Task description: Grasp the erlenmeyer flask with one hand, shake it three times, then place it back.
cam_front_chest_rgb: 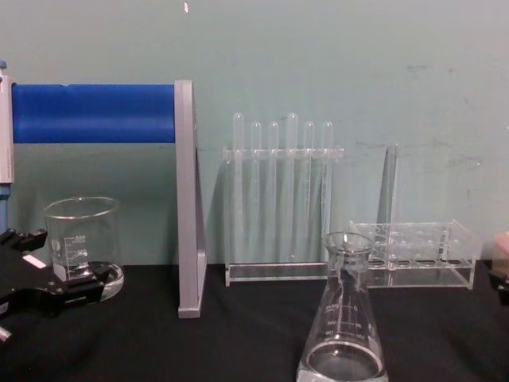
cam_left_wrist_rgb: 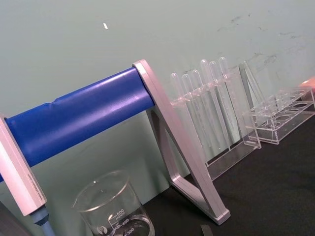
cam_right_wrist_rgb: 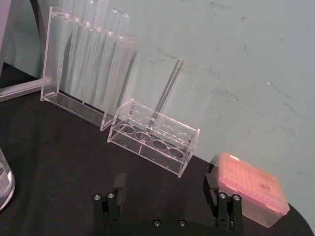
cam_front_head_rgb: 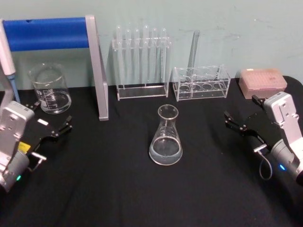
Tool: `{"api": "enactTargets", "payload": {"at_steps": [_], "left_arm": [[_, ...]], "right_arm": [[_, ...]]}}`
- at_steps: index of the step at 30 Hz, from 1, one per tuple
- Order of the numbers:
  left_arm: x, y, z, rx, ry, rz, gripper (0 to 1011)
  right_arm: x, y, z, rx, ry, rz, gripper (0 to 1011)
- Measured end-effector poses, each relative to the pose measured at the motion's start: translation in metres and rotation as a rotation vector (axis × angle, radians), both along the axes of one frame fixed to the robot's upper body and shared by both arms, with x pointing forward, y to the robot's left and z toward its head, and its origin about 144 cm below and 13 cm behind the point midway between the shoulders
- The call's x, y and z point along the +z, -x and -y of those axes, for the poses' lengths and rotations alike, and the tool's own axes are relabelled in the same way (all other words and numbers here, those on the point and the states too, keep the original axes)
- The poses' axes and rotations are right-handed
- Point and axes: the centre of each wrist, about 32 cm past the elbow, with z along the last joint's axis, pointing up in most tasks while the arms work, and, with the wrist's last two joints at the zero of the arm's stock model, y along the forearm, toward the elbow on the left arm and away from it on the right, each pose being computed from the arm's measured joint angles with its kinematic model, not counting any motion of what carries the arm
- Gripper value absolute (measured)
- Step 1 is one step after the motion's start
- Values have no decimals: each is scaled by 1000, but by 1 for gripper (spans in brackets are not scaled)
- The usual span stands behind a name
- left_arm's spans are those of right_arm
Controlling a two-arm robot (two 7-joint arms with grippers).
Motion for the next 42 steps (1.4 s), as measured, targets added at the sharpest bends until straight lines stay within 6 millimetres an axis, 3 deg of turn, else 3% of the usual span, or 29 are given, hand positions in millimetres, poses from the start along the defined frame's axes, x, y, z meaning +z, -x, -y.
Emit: {"api": "enactTargets", "payload": {"at_steps": [42], "left_arm": [[0,0,0,0,0,0,1001]], "right_arm": [[0,0,0,0,0,0,1002]]}}
